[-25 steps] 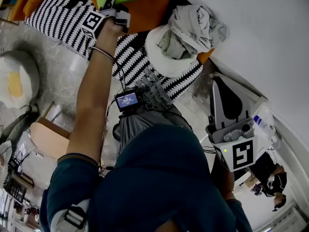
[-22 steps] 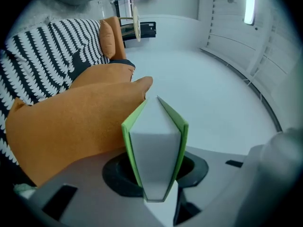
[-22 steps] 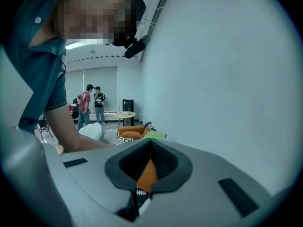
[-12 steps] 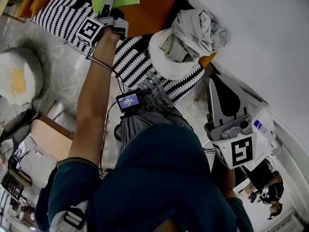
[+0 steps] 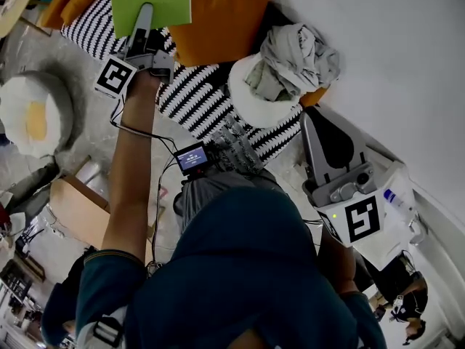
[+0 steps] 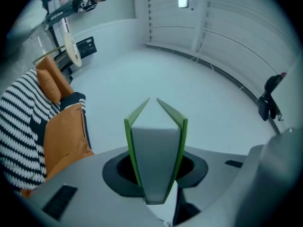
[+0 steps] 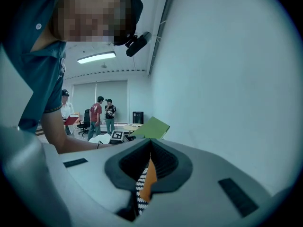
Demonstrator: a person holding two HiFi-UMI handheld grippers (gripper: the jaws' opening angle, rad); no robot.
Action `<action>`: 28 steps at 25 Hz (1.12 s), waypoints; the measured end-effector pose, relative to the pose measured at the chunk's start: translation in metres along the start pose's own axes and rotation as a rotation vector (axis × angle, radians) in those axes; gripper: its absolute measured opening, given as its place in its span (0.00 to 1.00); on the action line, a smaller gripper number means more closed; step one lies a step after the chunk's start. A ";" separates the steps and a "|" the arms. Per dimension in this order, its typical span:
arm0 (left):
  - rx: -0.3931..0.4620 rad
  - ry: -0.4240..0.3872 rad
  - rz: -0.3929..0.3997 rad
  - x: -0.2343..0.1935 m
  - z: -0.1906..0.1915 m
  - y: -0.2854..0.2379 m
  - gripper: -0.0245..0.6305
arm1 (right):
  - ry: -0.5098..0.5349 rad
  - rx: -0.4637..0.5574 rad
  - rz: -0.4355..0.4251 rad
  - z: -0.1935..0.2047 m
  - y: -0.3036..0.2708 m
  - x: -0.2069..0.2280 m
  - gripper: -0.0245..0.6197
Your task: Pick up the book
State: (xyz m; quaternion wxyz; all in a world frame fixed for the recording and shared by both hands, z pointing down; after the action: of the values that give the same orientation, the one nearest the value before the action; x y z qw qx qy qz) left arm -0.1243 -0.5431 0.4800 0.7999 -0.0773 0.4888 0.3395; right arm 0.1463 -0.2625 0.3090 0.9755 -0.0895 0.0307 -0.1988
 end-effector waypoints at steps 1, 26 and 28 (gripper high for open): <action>-0.002 -0.042 0.004 0.011 -0.007 0.005 0.24 | 0.001 0.008 -0.008 -0.002 0.002 -0.001 0.06; -0.006 -1.085 0.149 0.291 -0.033 0.131 0.24 | 0.055 0.168 -0.117 -0.032 0.062 -0.018 0.06; -0.023 -1.153 0.148 0.308 -0.028 0.140 0.24 | 0.063 0.181 -0.127 -0.035 0.066 -0.020 0.06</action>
State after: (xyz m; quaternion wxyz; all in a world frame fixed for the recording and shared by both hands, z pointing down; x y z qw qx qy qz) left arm -0.1412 -0.3058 0.2379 0.9101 0.1458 -0.0254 0.3870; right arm 0.1503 -0.2004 0.2630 0.9636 0.0033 0.0374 -0.2647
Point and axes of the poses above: the fingertips, and each gripper's own axes: y backward along the fingers, x to its right, z out of its underside, the point moved 7 cm from there along y, backward along the fingers, and after that the axes turned 3 degrees about z, right-handed, at the moved point
